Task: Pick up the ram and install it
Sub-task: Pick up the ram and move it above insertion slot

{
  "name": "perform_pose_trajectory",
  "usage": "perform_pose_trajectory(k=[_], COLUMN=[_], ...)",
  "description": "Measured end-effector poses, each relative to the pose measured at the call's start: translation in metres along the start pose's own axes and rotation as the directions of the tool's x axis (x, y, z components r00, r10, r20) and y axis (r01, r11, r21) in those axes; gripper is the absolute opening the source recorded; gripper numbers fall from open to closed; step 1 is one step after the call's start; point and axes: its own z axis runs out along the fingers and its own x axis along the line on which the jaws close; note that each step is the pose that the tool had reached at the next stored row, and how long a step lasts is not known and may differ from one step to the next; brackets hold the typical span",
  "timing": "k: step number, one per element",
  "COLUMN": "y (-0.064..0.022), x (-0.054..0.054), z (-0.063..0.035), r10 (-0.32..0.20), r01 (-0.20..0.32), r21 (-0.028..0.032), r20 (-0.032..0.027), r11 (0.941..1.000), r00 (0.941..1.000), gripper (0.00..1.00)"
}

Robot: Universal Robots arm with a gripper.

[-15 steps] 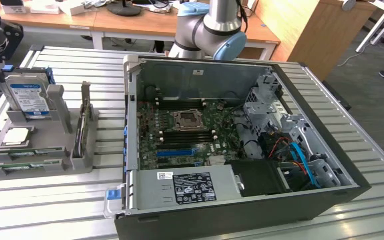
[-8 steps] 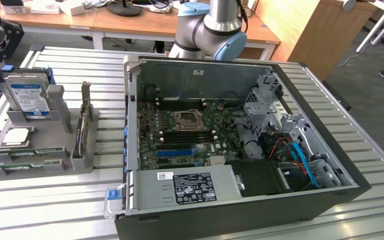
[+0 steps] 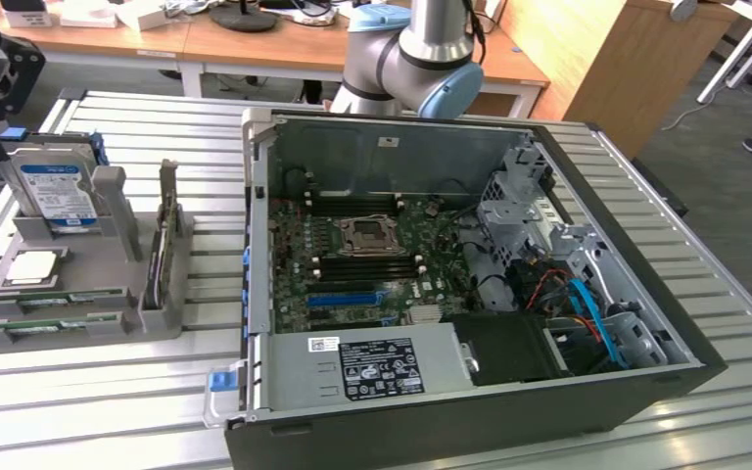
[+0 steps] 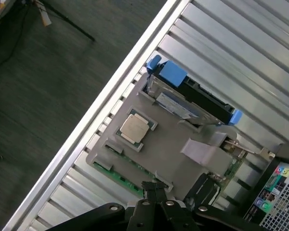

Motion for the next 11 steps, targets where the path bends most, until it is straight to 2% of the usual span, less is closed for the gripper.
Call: perform_pose_trajectory(k=[6, 11], y=[0.0000, 0.0000], x=[0.0000, 0.0000], z=[0.0001, 0.0001], r10=[-0.097, -0.179], r01=[0.097, 0.179], r21=[-0.0021, -0.0042], r20=[-0.0042, -0.0076], r11=[0.9952, 0.9838], r00=[0.9952, 0.9838], gripper=[0.11, 0.11])
